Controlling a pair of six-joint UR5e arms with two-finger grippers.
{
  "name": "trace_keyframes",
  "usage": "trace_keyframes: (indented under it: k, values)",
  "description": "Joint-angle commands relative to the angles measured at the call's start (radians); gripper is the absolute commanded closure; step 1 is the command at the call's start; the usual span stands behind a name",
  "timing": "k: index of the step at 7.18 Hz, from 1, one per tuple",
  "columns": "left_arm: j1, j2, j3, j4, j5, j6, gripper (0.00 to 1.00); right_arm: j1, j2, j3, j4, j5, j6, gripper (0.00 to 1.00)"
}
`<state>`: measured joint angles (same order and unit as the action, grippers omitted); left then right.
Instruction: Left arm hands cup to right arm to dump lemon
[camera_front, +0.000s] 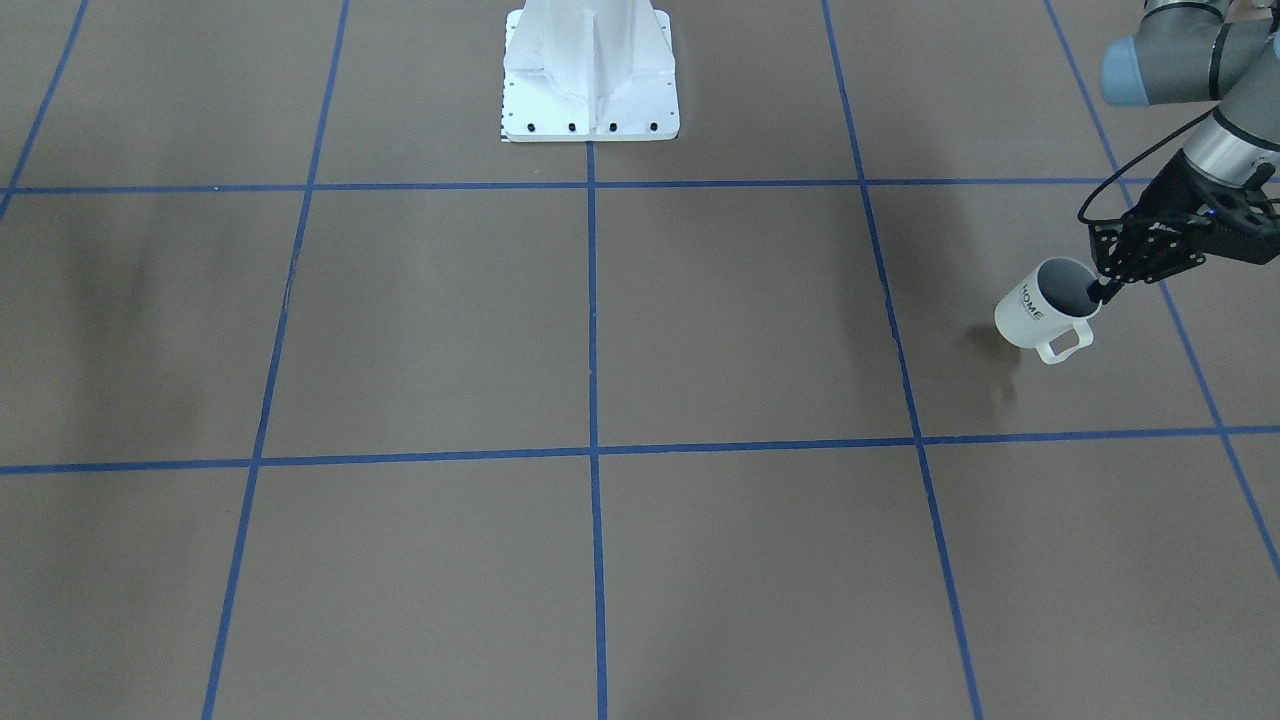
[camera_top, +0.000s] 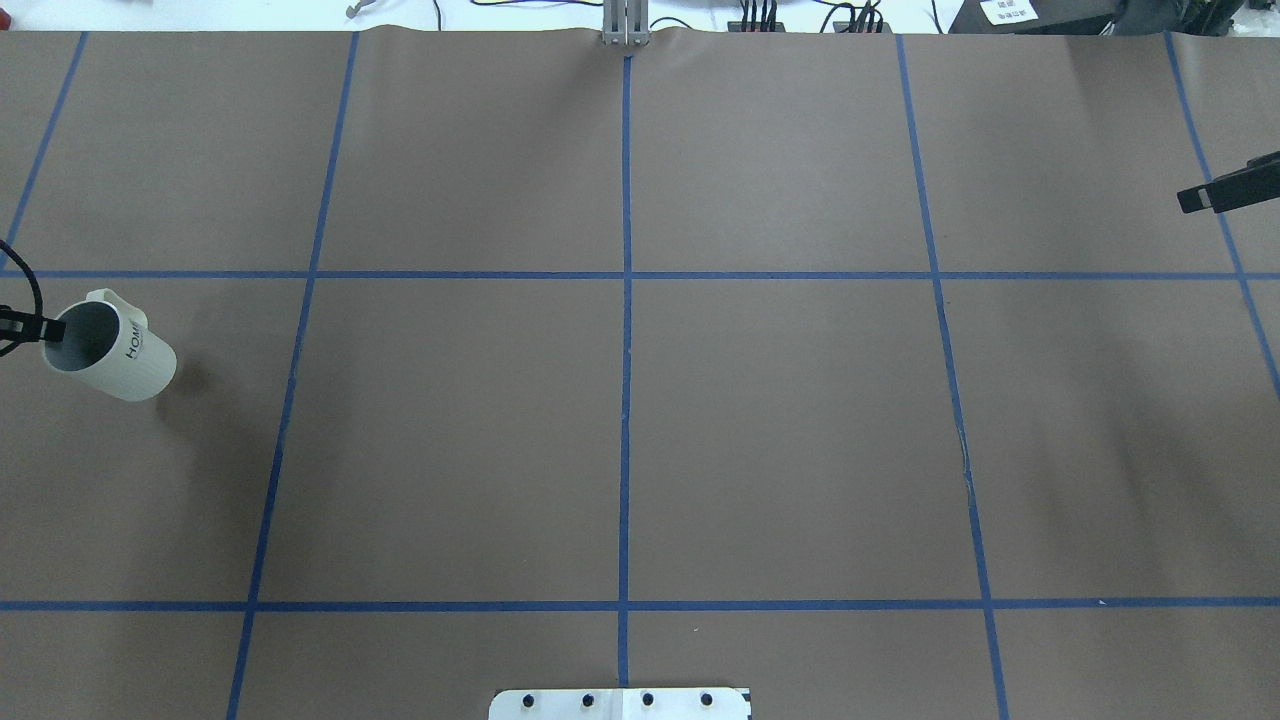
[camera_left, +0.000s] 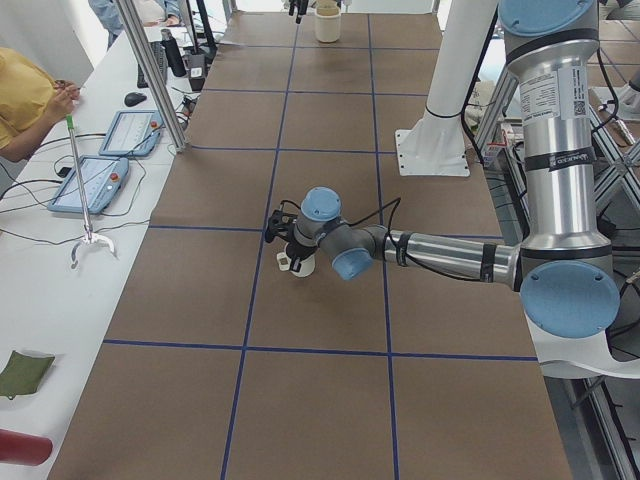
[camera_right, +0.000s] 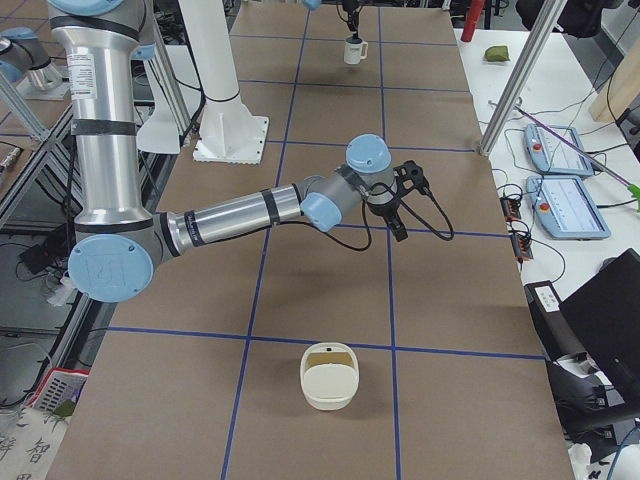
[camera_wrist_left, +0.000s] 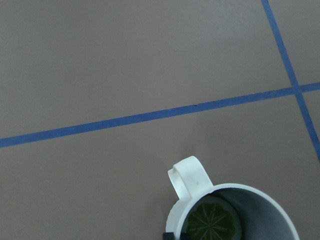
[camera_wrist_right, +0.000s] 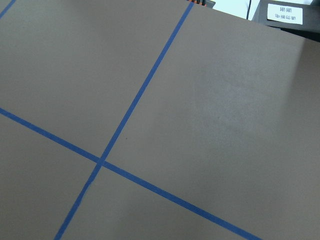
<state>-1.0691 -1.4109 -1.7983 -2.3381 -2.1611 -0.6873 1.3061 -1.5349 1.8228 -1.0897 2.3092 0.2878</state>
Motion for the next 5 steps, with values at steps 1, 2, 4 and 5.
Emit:
trace_keyframes:
  k: [1,2,4,5]
  values:
    - [-0.063,-0.043,-0.077,0.09,-0.028,0.0,1.0,-0.019,0.069,-0.019,0.06,0.001,-0.012,0.0]
    - [-0.083,-0.098,-0.107,0.147,-0.026,-0.018,1.0,-0.049,0.149,-0.045,0.086,0.001,-0.007,0.0]
    - [-0.084,-0.175,-0.162,0.155,-0.025,-0.233,1.0,-0.178,0.238,-0.045,0.109,-0.159,-0.001,0.0]
    - [-0.084,-0.251,-0.151,0.163,-0.022,-0.341,1.0,-0.23,0.239,-0.04,0.173,-0.291,-0.001,0.0]
